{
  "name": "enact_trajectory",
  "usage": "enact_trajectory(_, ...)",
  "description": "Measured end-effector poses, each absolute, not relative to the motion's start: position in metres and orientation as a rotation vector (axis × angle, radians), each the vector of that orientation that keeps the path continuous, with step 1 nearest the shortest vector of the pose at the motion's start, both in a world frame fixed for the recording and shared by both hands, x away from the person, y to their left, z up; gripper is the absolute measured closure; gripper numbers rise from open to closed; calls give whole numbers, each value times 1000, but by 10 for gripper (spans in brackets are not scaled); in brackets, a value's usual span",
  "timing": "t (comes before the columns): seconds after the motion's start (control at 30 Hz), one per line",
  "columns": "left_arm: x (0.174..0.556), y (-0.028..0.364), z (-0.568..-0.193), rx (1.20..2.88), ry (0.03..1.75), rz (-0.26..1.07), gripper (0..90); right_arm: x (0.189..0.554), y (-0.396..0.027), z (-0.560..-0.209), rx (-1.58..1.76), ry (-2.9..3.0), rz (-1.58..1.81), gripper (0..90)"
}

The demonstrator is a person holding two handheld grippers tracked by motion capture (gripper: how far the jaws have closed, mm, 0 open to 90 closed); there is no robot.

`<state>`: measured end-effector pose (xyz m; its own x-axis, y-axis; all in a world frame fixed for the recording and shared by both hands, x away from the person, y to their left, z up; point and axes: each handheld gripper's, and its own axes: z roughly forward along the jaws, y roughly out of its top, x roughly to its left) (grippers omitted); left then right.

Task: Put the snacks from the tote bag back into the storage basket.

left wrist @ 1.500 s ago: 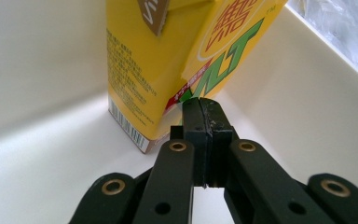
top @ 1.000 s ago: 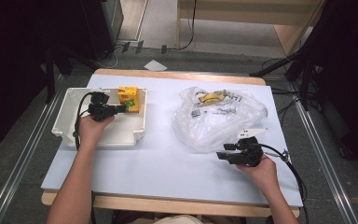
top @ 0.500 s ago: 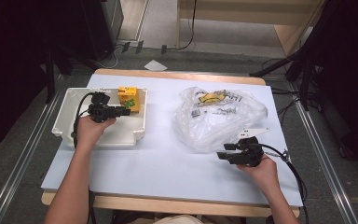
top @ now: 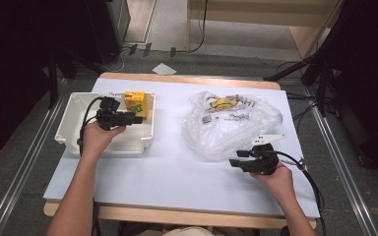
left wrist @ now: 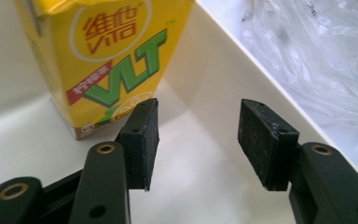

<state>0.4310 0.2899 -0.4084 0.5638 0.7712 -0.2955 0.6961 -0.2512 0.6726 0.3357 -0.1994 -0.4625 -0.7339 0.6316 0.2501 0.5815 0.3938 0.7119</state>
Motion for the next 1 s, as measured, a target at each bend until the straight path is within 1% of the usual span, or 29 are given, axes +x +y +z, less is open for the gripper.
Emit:
enact_trajectory(0.23,424,280,-401,2029,1145,115,453,338,-200,-461,1122,2565,1294,475)
enact_trajectory(0.63,415,259,-392,2040,1089,103,455,340,-198,-460,1119,2561,1303,476)
enact_trajectory(0.73,413,254,-391,2034,1081,73,449,340,-198,-460,1112,2564,1297,476)
enact_trajectory(1.0,406,240,-387,2063,1038,90,436,340,-198,-460,1110,2565,1300,476)
